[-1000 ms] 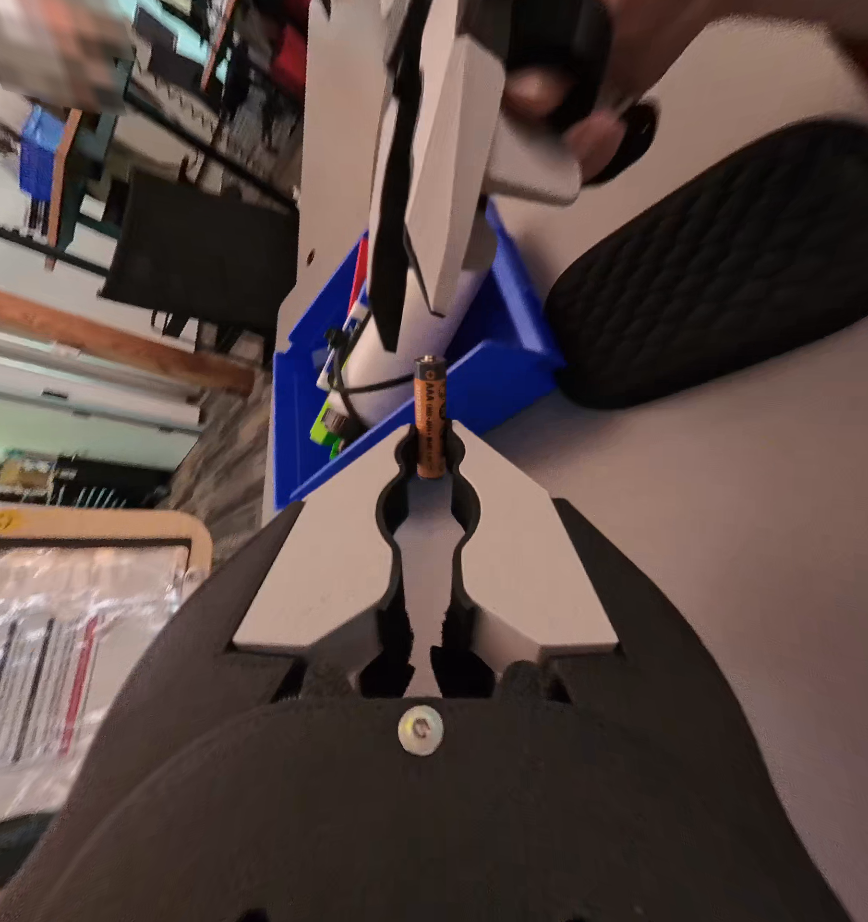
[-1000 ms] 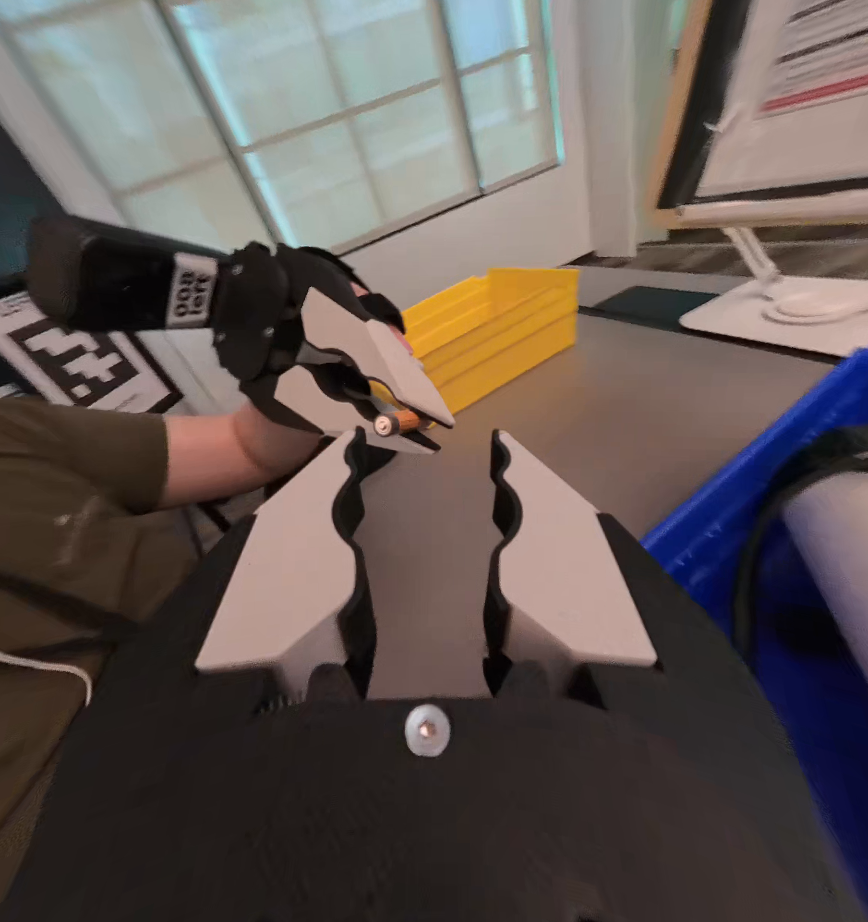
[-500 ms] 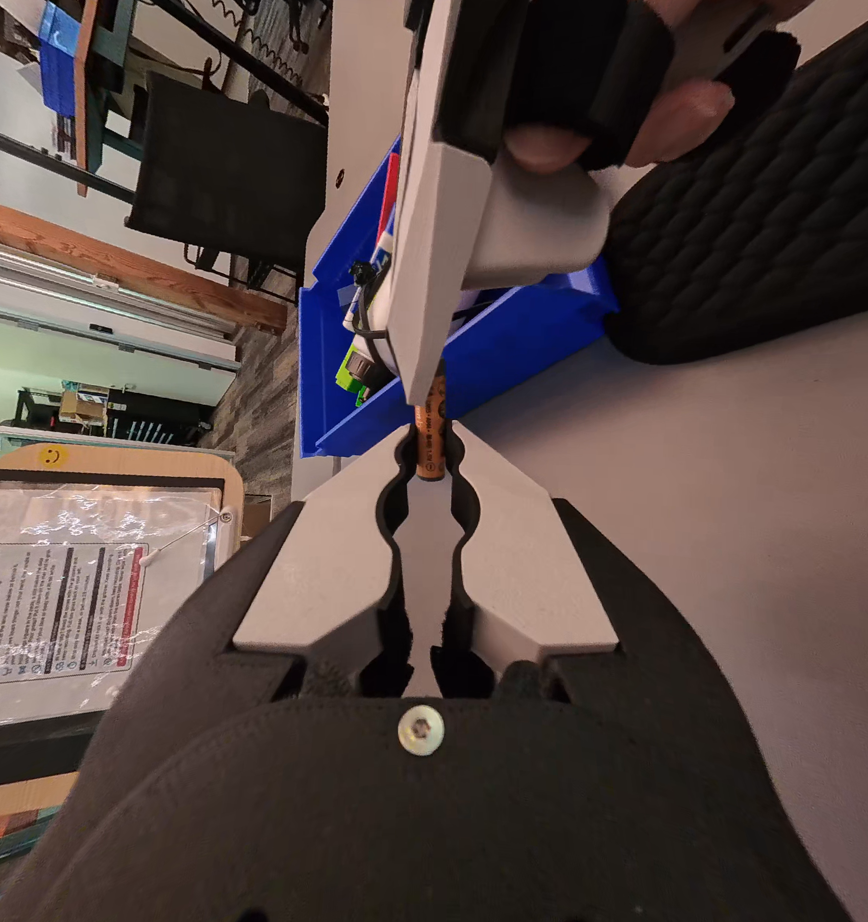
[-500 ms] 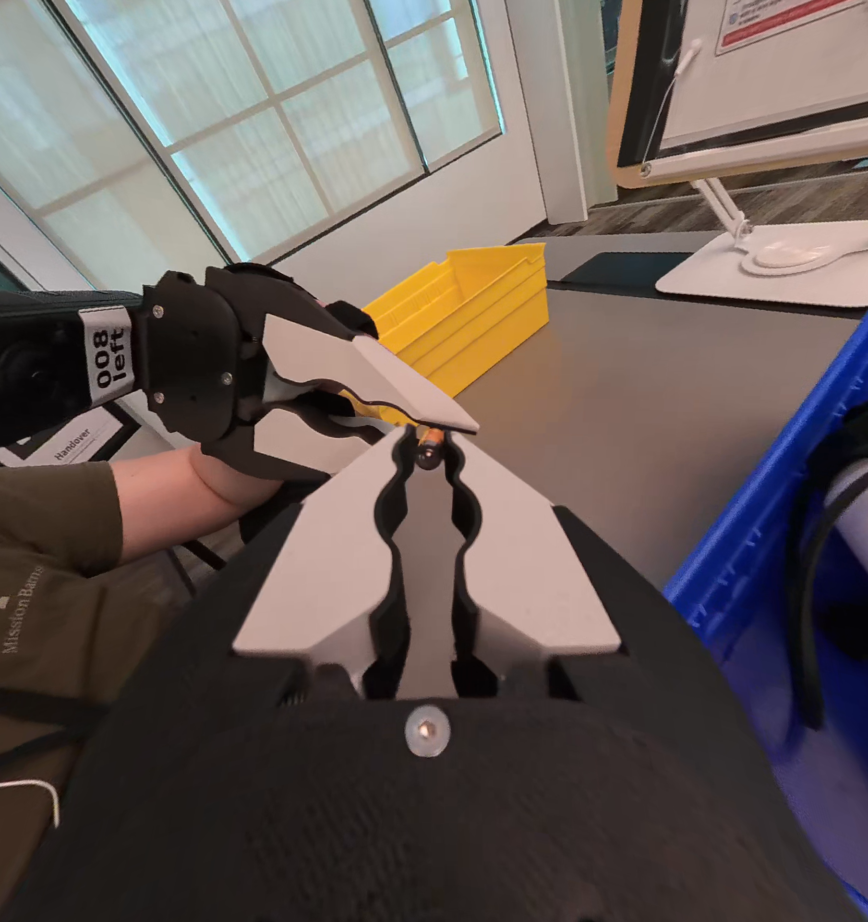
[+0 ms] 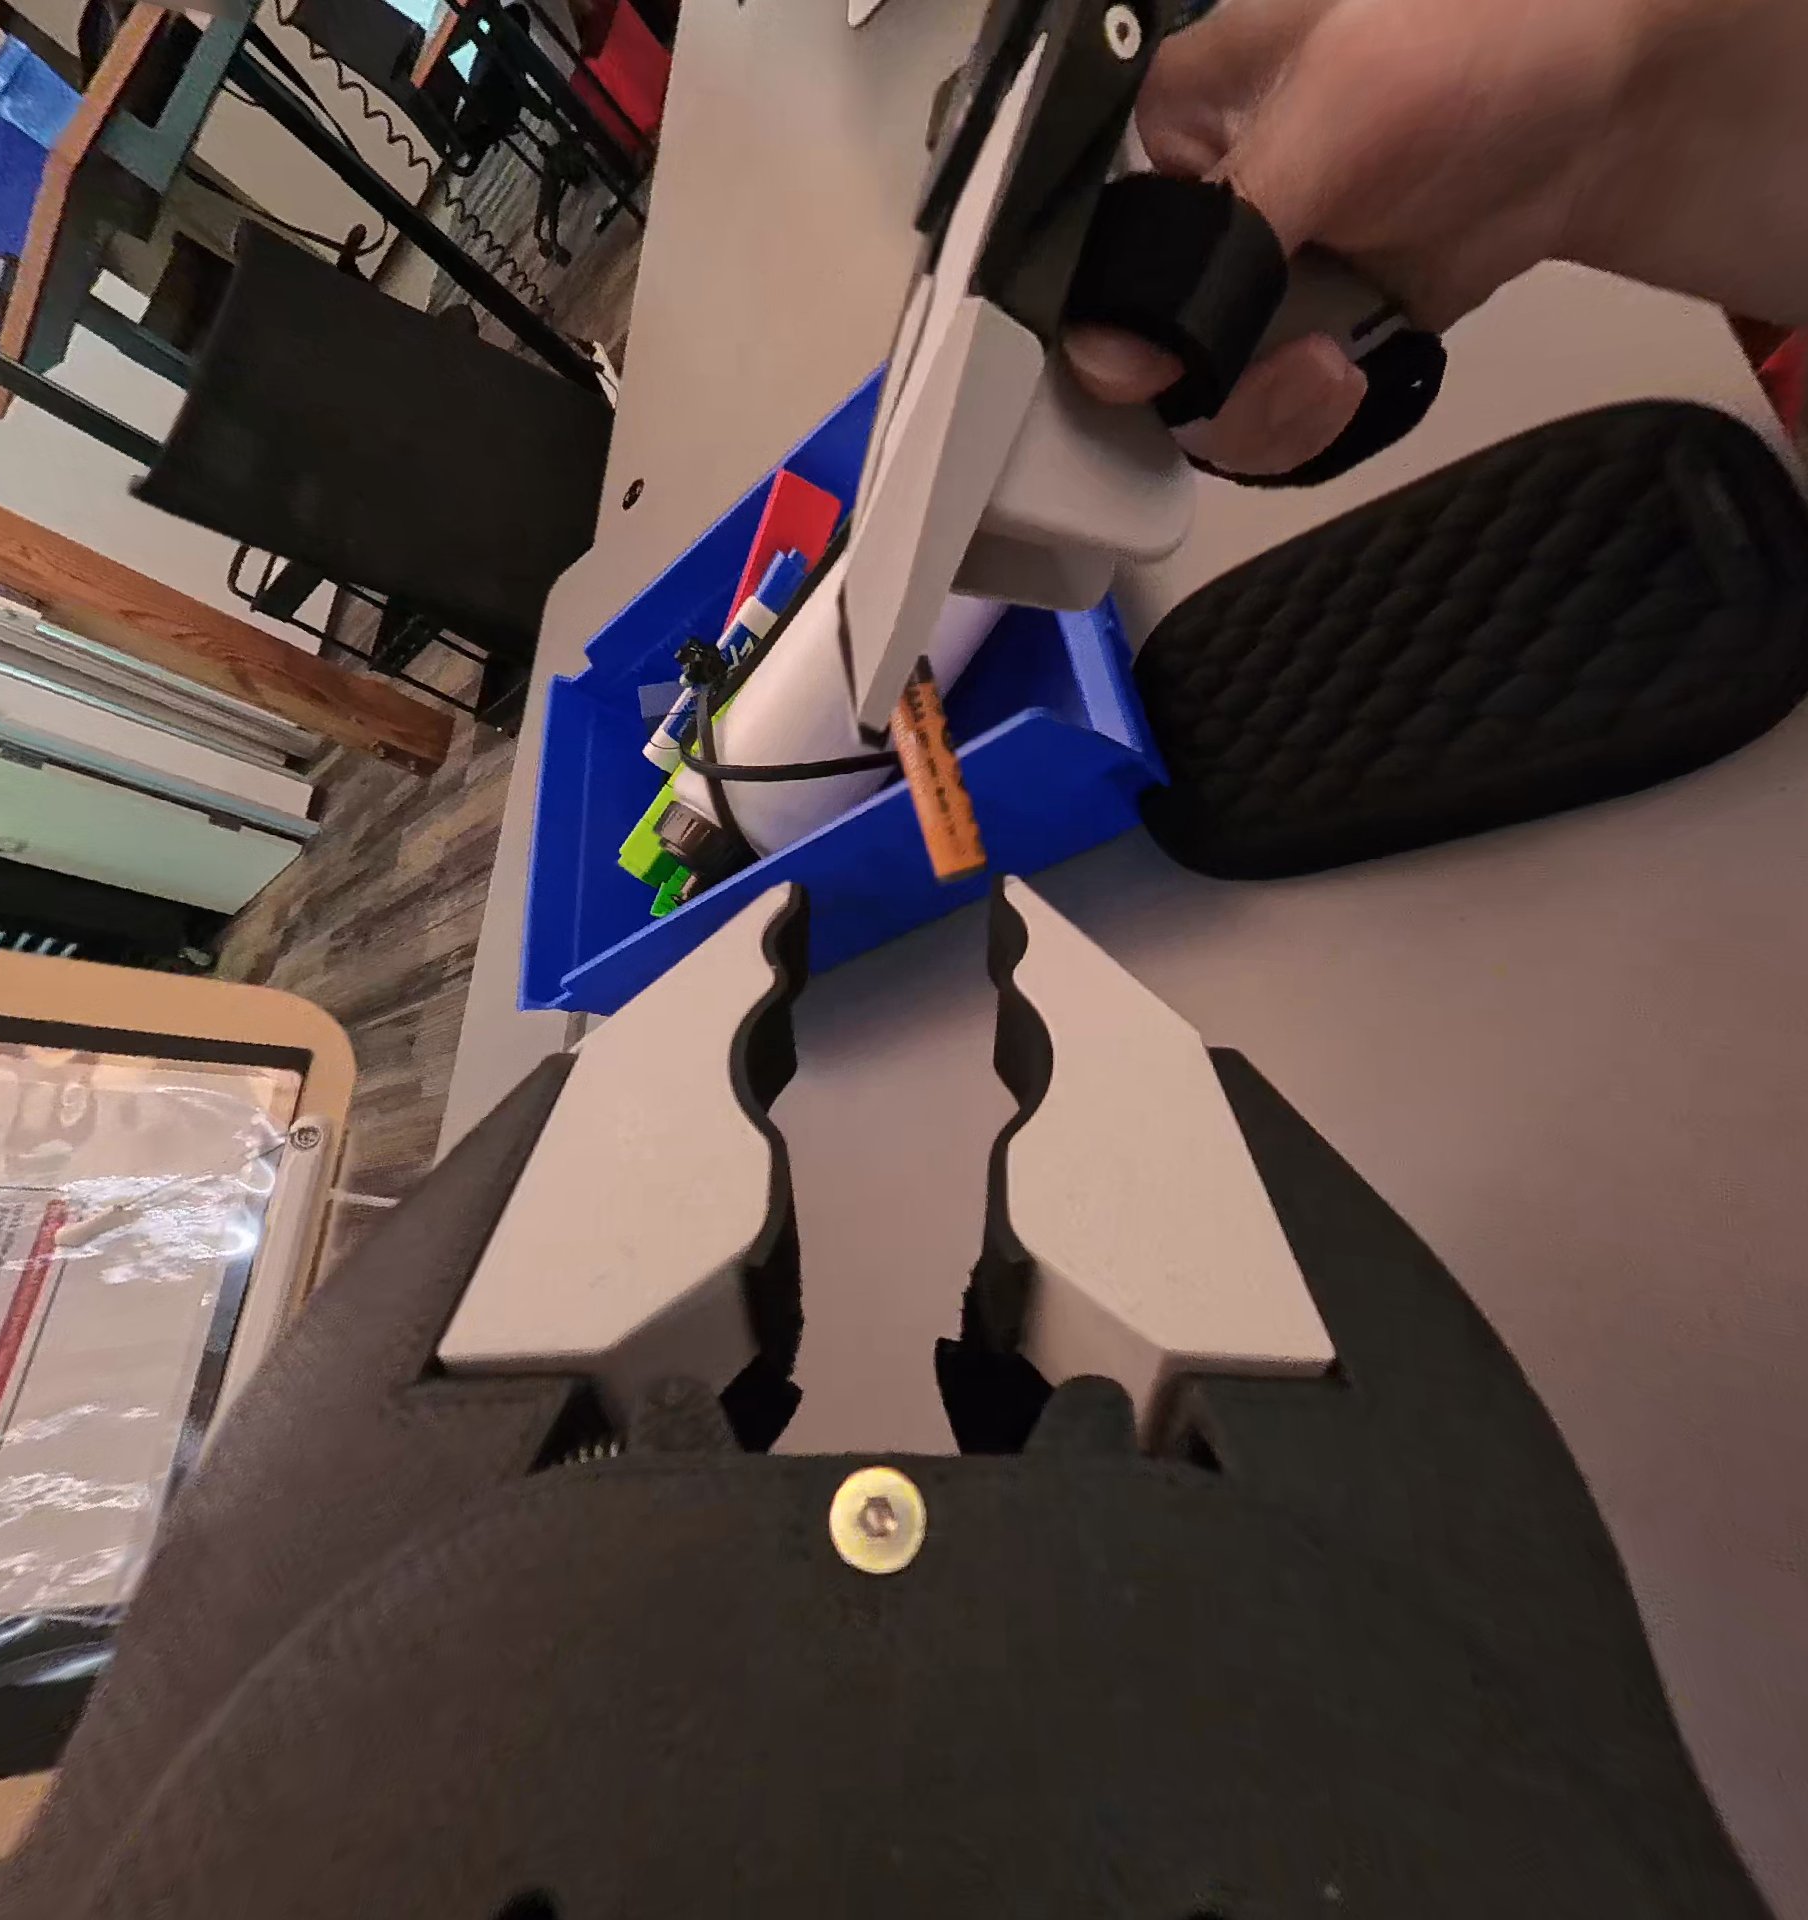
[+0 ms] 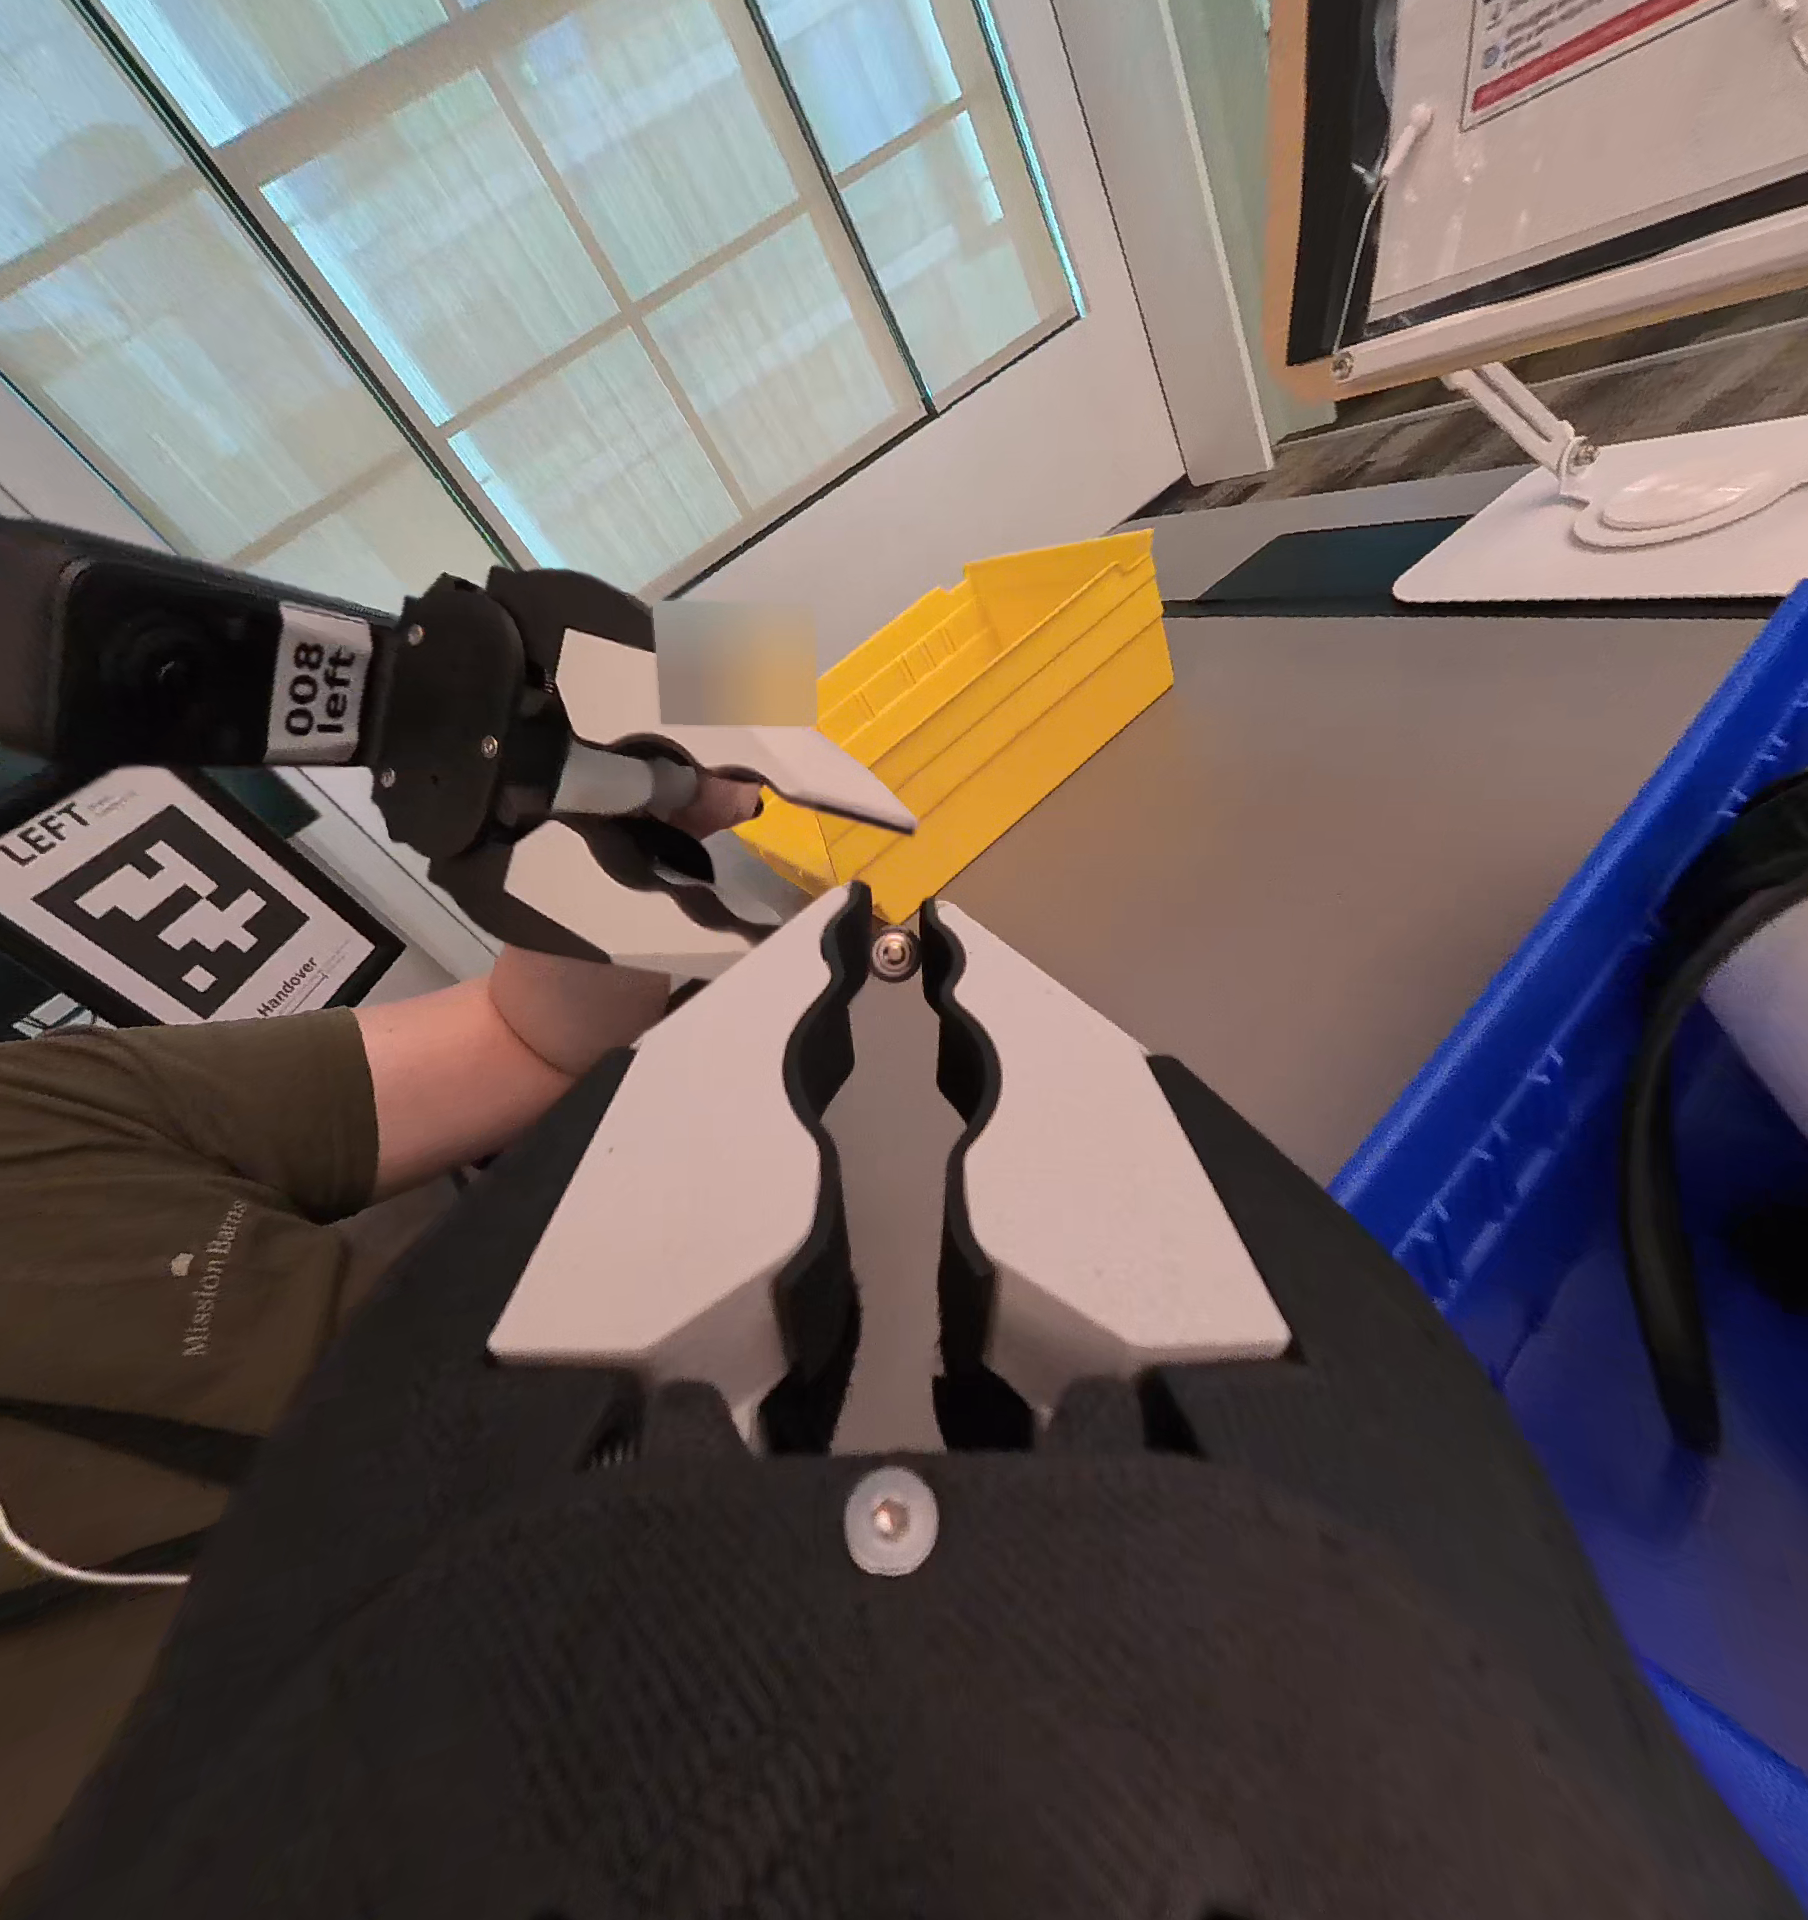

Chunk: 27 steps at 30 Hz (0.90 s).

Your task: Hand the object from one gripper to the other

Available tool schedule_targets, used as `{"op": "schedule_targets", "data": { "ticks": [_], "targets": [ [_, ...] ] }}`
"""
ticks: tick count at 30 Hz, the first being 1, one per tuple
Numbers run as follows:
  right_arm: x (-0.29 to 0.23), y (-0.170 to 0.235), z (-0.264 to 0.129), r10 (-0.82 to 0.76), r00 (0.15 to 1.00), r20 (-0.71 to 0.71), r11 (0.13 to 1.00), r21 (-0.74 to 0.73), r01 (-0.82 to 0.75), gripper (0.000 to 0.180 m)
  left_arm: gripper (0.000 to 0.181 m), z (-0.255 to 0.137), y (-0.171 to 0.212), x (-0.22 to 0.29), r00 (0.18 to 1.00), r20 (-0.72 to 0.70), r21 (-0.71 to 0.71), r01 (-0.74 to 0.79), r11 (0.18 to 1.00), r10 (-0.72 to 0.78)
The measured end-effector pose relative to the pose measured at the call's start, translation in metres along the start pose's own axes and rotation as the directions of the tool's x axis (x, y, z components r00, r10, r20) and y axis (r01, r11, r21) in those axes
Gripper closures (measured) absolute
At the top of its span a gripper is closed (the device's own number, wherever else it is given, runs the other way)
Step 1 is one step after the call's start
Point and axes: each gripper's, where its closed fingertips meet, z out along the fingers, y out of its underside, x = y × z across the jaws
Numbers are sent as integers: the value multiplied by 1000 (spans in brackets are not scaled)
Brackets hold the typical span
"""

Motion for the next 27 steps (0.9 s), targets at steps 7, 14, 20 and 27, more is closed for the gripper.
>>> {"op": "schedule_targets", "data": {
  "ticks": [7,14,20,27],
  "targets": [
    [10,-7,-13,-5,998,-66,999,-52,1,173,138,8,-11,6,982,-93,63,172,983,-166],
    [-2,-11,-3,-83,993,-87,991,-108,73,172,173,16,-25,-2,964,-111,164,256,953,-240],
    [-6,-10,0,-102,993,-59,989,-110,95,146,173,0,-29,-10,981,-63,190,191,963,-182],
    [-18,-25,-6,-166,986,7,982,-95,166,173,136,-23,-29,-33,980,22,208,189,960,-198]
  ]
}}
